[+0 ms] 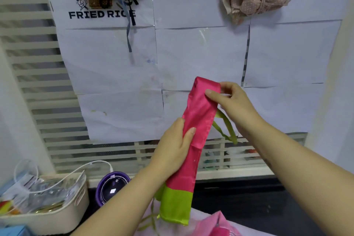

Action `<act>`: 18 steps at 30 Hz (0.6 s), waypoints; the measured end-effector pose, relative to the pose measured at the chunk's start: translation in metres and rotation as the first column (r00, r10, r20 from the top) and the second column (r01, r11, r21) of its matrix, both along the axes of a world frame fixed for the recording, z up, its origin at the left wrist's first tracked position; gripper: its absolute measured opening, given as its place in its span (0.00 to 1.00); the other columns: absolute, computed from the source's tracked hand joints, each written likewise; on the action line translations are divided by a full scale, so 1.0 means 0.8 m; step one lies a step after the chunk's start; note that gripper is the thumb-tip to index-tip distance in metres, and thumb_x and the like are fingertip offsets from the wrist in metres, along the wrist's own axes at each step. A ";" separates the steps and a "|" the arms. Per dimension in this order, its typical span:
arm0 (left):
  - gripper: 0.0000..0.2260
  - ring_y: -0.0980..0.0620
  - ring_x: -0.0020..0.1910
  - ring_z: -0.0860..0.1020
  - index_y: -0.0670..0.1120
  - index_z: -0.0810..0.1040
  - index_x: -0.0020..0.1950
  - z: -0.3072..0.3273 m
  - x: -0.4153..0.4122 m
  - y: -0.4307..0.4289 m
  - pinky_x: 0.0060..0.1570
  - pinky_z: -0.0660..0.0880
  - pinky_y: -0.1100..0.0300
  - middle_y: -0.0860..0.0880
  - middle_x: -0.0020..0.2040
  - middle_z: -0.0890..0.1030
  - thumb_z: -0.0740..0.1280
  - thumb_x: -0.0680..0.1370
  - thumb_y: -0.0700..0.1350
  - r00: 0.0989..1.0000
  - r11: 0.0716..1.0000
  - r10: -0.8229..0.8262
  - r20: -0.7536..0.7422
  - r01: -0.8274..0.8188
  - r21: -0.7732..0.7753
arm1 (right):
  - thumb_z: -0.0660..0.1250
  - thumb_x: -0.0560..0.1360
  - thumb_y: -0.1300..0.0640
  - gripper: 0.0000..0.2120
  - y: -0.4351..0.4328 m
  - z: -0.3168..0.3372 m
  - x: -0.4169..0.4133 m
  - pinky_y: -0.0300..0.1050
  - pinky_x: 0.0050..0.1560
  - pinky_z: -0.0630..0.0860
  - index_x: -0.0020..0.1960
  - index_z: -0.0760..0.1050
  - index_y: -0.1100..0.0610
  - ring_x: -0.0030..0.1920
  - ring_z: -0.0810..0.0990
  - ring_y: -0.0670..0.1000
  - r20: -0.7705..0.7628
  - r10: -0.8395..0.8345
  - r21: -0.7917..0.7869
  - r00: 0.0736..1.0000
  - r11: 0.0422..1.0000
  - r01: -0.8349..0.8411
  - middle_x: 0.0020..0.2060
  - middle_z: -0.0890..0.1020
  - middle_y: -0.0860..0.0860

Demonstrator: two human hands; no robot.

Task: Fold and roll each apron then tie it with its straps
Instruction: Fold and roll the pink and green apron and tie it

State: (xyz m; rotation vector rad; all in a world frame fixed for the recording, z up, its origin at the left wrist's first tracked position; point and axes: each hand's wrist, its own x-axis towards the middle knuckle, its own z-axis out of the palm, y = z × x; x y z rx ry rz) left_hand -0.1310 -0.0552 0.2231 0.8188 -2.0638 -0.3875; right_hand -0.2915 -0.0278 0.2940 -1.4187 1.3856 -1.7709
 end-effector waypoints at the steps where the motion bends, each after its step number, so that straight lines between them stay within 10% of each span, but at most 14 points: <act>1: 0.05 0.61 0.38 0.70 0.51 0.65 0.48 -0.001 0.002 0.000 0.38 0.64 0.70 0.59 0.40 0.69 0.58 0.82 0.49 1.000 1.000 0.004 0.028 -0.003 -0.020 | 0.72 0.72 0.50 0.20 -0.003 -0.001 -0.004 0.38 0.52 0.78 0.59 0.73 0.58 0.47 0.81 0.41 0.025 0.027 0.043 0.999 0.999 -0.028 0.54 0.79 0.51; 4: 0.08 0.61 0.37 0.69 0.53 0.62 0.43 -0.002 0.007 -0.002 0.37 0.65 0.70 0.57 0.38 0.68 0.57 0.82 0.50 0.997 0.999 0.025 0.076 -0.022 -0.044 | 0.72 0.70 0.45 0.16 -0.007 -0.010 -0.010 0.52 0.62 0.75 0.50 0.77 0.55 0.53 0.81 0.50 0.073 0.016 0.065 0.997 0.998 -0.021 0.51 0.82 0.53; 11: 0.08 0.60 0.38 0.70 0.49 0.65 0.47 0.001 0.009 -0.002 0.36 0.63 0.65 0.56 0.40 0.69 0.56 0.82 0.52 0.995 0.998 0.024 0.095 -0.019 -0.055 | 0.70 0.71 0.52 0.11 0.000 -0.014 0.001 0.40 0.45 0.79 0.46 0.78 0.59 0.39 0.83 0.46 0.233 0.224 0.034 0.946 0.971 -0.239 0.38 0.84 0.49; 14: 0.08 0.60 0.35 0.68 0.50 0.62 0.45 0.002 0.009 0.002 0.35 0.60 0.63 0.57 0.38 0.66 0.55 0.82 0.52 0.989 0.996 0.011 0.147 0.003 -0.091 | 0.77 0.63 0.44 0.25 -0.005 -0.016 0.001 0.41 0.45 0.79 0.53 0.75 0.58 0.43 0.83 0.47 0.276 0.149 -0.003 0.949 0.988 -0.154 0.47 0.82 0.52; 18: 0.09 0.54 0.36 0.67 0.51 0.60 0.46 0.001 0.010 0.005 0.37 0.61 0.58 0.57 0.39 0.64 0.54 0.82 0.54 0.964 0.990 0.011 0.265 0.027 -0.138 | 0.77 0.61 0.41 0.30 0.004 -0.002 -0.013 0.31 0.55 0.72 0.59 0.69 0.39 0.59 0.73 0.37 -0.280 -0.022 -0.157 0.960 0.987 -0.024 0.60 0.72 0.42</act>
